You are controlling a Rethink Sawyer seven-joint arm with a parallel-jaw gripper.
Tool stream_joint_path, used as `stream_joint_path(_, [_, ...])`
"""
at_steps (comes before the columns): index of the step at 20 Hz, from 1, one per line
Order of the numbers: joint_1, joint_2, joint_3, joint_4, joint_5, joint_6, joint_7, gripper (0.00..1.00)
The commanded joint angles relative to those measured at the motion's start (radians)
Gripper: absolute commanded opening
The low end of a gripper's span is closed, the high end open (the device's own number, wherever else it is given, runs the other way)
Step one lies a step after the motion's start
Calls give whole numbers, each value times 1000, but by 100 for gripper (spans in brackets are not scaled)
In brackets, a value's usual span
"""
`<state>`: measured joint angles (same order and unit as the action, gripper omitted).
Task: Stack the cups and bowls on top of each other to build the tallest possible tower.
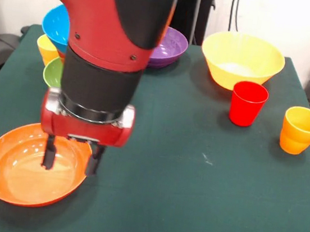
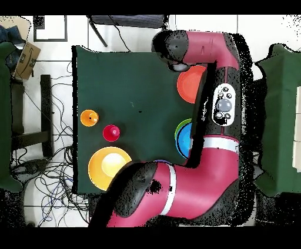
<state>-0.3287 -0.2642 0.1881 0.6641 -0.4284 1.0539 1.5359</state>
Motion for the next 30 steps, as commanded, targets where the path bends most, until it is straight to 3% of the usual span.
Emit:
stream_joint_path(1, [-14, -44, 7, 224, -60, -60, -246, 100])
stream_joint_path(14, [-73, -71, 80, 392, -33, -209, -232, 100])
stream_joint_path(23, [-104, -77, 109, 435, -45, -278, -238, 100])
stream_joint_path(30, [-133, -74, 154, 452, -22, -264, -258, 100])
